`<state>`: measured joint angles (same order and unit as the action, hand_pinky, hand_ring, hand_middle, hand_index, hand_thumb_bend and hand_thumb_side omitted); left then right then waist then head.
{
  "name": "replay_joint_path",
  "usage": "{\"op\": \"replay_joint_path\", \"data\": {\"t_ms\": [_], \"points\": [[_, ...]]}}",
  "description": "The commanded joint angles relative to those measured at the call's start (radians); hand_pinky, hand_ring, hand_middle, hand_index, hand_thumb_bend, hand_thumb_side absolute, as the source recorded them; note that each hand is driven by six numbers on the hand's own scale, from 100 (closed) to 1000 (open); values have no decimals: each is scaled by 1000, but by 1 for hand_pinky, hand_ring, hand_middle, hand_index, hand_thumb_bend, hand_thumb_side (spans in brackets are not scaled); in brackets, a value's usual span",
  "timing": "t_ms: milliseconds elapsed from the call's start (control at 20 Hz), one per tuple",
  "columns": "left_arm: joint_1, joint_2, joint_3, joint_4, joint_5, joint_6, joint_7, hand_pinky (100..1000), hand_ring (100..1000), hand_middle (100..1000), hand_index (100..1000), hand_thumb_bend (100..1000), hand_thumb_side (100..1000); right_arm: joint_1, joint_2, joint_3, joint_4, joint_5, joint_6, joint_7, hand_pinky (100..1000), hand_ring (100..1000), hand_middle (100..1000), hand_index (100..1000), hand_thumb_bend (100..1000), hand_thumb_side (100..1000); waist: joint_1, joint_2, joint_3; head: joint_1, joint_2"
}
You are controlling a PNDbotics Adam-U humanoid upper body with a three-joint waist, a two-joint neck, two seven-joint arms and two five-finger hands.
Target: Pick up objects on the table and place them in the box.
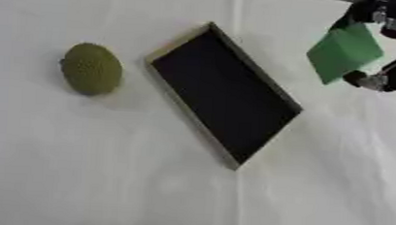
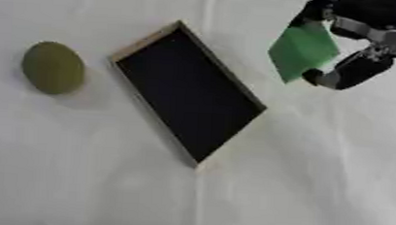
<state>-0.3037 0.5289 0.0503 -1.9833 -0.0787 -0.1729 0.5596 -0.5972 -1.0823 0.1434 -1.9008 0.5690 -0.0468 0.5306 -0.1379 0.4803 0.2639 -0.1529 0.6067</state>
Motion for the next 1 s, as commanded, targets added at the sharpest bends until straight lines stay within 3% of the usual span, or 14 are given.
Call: {"op": "replay_joint_path", "data": {"t_ms": [50,550,1000], "points": [[-8,25,-1,-17,4,-2,-8,842,826,776,862,172,823,-9,-51,11,-85,-15,-3,24,805,728,582,656,224,100,8,-34,-2,-7,5],[-14,23,-13,-17,14,-1,-25,843,827,778,861,171,824,-127,-8,131,-99,-14,-60,80,796,727,589,661,249,100,2,-56,5,-11,20],[-19,19,-18,-17,21,-2,-33,843,829,780,861,170,826,-219,72,212,-99,26,2,151,790,721,589,662,218,100,-2,-54,18,-21,22]]}}
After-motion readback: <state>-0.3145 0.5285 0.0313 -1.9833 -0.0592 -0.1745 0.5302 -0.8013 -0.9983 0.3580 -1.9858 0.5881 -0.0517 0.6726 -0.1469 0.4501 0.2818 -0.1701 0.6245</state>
